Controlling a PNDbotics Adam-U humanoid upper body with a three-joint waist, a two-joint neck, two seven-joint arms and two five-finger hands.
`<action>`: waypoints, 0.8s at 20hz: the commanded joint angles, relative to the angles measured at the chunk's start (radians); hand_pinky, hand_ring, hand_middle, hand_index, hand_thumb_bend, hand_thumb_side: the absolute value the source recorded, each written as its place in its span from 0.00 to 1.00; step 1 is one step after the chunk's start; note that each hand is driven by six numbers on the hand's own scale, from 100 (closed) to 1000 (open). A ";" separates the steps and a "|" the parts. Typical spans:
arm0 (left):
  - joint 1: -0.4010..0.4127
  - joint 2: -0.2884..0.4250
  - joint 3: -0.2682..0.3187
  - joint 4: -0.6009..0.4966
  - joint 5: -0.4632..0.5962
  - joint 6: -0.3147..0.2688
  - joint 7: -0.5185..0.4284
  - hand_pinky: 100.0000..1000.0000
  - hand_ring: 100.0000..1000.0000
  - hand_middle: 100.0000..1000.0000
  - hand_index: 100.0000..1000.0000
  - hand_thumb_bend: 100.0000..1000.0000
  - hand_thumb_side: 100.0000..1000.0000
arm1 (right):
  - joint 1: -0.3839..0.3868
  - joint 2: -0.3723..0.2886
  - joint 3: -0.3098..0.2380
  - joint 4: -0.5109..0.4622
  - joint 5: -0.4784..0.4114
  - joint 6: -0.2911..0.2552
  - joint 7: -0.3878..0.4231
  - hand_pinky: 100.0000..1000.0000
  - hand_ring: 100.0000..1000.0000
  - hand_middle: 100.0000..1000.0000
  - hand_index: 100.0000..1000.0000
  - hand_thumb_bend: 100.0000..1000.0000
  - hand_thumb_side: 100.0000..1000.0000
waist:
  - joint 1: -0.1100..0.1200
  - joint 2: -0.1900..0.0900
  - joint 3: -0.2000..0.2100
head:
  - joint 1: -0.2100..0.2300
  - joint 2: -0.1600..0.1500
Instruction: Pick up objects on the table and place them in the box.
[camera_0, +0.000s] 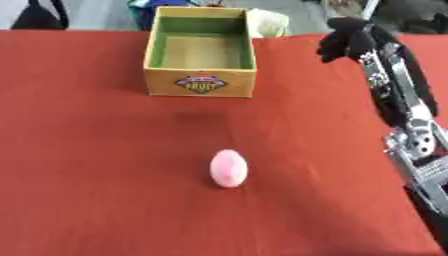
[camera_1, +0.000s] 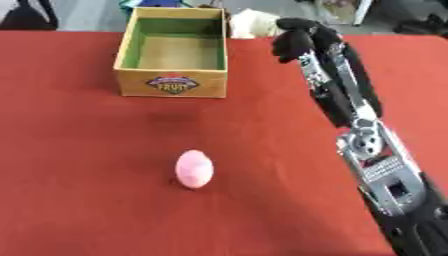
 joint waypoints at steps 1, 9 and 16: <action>-0.003 0.023 -0.005 -0.019 0.002 0.000 -0.007 0.42 0.42 0.29 0.47 0.00 0.64 | -0.030 -0.102 0.032 -0.020 0.041 0.025 0.051 0.59 0.65 0.62 0.86 0.00 0.89 | 0.000 -0.017 0.002 | -0.008 -0.009; -0.001 0.024 -0.008 -0.019 0.005 0.001 -0.012 0.43 0.42 0.29 0.47 0.00 0.64 | -0.094 -0.179 0.094 -0.020 0.072 0.056 0.300 0.65 0.72 0.69 0.93 0.21 0.65 | 0.000 -0.018 0.006 | -0.016 -0.011; 0.001 0.025 -0.010 -0.019 0.007 0.004 -0.018 0.43 0.42 0.29 0.47 0.00 0.64 | -0.137 -0.233 0.134 -0.020 0.105 0.084 0.454 0.68 0.75 0.74 0.98 0.36 0.47 | -0.002 -0.020 0.009 | -0.019 -0.011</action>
